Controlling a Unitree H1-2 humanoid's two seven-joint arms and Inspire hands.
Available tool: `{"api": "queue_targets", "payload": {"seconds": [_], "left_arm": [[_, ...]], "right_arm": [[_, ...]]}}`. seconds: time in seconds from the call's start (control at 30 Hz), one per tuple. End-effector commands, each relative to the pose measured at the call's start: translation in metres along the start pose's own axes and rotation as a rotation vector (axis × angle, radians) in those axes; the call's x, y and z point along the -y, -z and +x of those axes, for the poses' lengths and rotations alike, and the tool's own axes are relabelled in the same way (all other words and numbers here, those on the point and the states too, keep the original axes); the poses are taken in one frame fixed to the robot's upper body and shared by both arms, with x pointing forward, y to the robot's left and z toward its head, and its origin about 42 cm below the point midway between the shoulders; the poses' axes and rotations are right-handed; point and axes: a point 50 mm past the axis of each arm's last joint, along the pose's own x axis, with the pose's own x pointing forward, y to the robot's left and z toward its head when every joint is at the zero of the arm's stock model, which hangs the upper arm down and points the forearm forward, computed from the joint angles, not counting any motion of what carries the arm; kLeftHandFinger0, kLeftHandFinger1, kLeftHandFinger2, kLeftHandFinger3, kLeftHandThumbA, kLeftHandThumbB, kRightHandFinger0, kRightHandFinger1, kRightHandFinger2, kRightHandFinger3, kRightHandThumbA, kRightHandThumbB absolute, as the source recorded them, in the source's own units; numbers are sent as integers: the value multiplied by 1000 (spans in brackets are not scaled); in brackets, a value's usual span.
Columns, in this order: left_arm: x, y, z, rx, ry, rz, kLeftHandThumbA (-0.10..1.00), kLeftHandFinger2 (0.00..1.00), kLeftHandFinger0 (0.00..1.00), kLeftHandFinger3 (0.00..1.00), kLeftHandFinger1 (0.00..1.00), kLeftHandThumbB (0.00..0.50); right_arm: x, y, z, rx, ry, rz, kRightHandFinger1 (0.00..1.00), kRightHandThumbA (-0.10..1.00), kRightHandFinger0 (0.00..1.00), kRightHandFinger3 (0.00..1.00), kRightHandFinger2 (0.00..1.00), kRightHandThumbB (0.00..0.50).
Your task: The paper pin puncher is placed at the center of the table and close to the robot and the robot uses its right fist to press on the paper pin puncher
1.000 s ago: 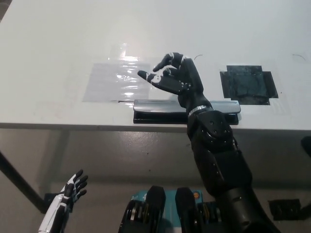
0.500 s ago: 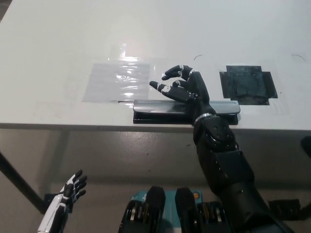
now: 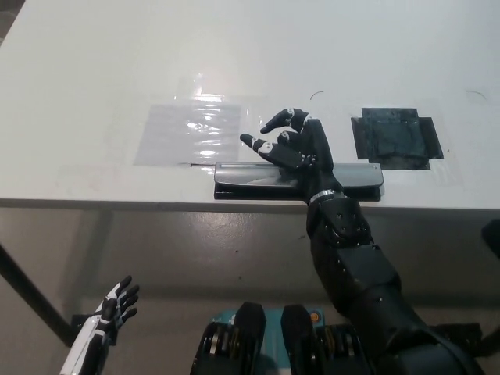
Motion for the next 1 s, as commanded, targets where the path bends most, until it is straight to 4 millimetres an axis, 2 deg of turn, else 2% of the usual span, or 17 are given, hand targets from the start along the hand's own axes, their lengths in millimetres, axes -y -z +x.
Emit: {"api": "queue_targets", "payload": {"seconds": [0.0,0.13,0.17,0.27,0.33,0.5,0.53,0.63,0.67,0.7,0.73,0.77,0.83,0.9,0.97], "left_arm": [[-4,-7,-4,53,26,25,1000,1000,1000,1000,1000,168],[-1,-4,-9,36,25,27,1000,1000,1000,1000,1000,177],[0,-3,-10,34,24,24,1000,1000,1000,1000,1000,178],[-1,-2,-10,35,26,12,1000,1000,1000,1000,1000,144],[-2,-2,-10,34,21,8,1000,1000,1000,1000,1000,152],[-2,-4,-8,37,13,12,1000,1000,1000,1000,1000,133],[-1,-5,-8,37,16,8,1000,1000,1000,1000,1000,127],[-2,-5,-8,39,17,14,1000,1000,1000,1000,1000,121],[-2,-5,-8,39,18,17,1000,1000,1000,1000,1000,128],[-3,-4,-8,42,18,28,1000,1000,1000,1000,1000,143],[-3,-4,-8,45,24,35,1000,1000,1000,1000,1000,151],[-3,-4,-8,44,24,35,1000,1000,1000,1000,1000,154],[-3,-5,-9,44,25,37,1000,1000,1000,1000,1000,152],[-2,-5,-8,45,27,34,1000,1000,1000,1000,1000,140],[-2,-5,-7,45,25,36,1000,1000,1000,1000,1000,144]], "right_arm": [[10,84,-54,-232,25,3,11,1000,0,266,326,143],[16,120,-88,-316,44,-13,60,1000,0,239,343,105],[18,126,-93,-337,49,-17,55,1000,0,219,334,135],[22,137,-104,-375,69,-11,3,1000,0,156,273,146],[26,136,-102,-384,77,-15,0,1000,0,130,236,135],[29,116,-82,-300,62,-17,0,1000,0,109,226,136],[29,113,-79,-290,59,-14,23,1000,0,135,281,136],[26,100,-68,-234,61,26,65,1000,14,137,313,97],[25,92,-61,-208,51,3,73,1000,1,140,316,96],[21,75,-49,-142,38,-6,74,1000,0,186,319,127],[16,56,-37,-80,36,-1,109,1000,0,282,354,162],[11,26,-23,23,13,28,147,1000,17,333,379,155],[6,-6,-17,117,-3,47,83,1000,4,286,302,148],[-4,-95,-8,321,-64,102,38,1000,0,195,256,192],[-7,-145,-12,435,-97,109,36,1000,0,110,255,197]]}}
